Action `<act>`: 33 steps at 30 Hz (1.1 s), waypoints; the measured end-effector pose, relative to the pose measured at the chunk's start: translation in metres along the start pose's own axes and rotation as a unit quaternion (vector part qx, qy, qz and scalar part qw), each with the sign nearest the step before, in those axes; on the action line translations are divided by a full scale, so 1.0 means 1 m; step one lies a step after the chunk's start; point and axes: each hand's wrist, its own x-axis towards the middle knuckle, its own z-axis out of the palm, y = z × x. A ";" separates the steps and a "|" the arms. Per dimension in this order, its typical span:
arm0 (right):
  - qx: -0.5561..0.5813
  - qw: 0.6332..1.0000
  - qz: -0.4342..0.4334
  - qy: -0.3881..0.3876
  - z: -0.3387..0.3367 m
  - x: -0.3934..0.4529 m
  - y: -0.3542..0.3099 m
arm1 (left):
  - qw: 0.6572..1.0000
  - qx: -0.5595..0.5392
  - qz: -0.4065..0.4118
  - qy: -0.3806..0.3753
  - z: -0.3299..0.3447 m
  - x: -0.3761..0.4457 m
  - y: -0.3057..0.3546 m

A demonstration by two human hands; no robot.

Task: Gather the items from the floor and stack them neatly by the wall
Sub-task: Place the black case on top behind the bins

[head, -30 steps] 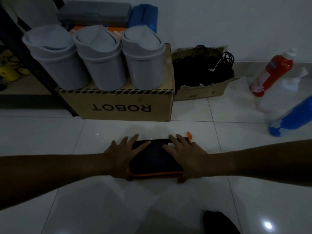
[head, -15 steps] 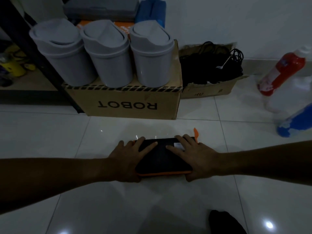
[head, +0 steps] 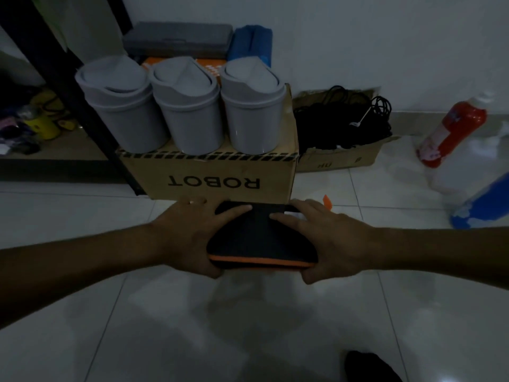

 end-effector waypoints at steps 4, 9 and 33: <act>-0.018 0.999 0.014 0.038 -0.055 -0.010 -0.014 | 1.000 -0.030 -0.003 0.005 -0.057 -0.012 -0.012; -0.058 0.994 0.017 0.087 -0.117 -0.017 -0.023 | 0.999 0.005 -0.026 0.036 -0.117 -0.024 -0.023; -0.075 0.951 0.010 0.298 -0.339 0.170 -0.018 | 0.835 -0.223 -0.286 0.415 -0.238 0.021 -0.204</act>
